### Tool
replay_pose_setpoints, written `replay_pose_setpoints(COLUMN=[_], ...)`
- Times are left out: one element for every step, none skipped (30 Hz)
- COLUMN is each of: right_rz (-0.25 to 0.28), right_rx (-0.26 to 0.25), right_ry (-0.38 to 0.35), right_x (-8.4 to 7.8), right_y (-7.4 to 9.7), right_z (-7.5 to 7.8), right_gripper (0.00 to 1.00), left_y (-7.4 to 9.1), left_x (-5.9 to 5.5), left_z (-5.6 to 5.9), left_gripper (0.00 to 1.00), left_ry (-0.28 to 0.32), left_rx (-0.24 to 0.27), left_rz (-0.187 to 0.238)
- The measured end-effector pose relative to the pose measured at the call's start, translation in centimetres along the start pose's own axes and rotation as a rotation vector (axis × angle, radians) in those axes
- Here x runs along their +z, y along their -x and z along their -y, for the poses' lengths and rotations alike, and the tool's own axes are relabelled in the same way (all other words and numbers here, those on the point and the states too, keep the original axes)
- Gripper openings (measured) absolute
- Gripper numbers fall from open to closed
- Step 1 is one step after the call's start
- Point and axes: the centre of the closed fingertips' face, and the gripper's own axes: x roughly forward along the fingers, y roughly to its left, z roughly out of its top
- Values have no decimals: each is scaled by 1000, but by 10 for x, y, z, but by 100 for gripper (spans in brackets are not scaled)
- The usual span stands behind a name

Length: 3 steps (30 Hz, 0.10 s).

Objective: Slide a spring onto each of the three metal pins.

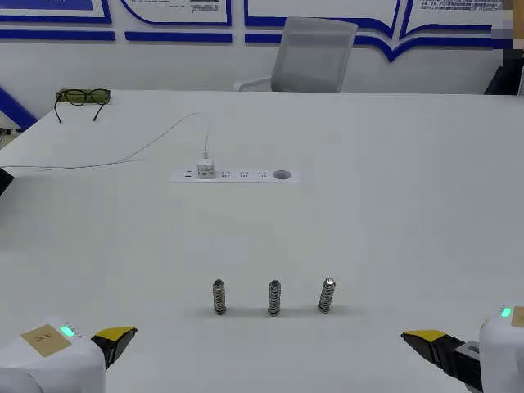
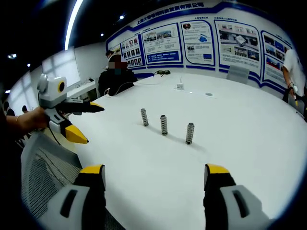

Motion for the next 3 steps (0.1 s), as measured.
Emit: replay_pose_setpoints(right_rz=[-2,-3,-4], right_rx=[1,1,0], right_ry=[0,-1,-2], right_x=[-1,-1,-2], right_y=[0,0,0], right_z=[0,0,0], right_gripper=[86,86,86], left_y=[0,0,0], left_x=[-1,-1,-1], left_z=[0,0,-1], left_gripper=[95,95,95], left_ry=[0,0,-1], left_rx=[0,1,2], left_rz=[-3,-4,-4])
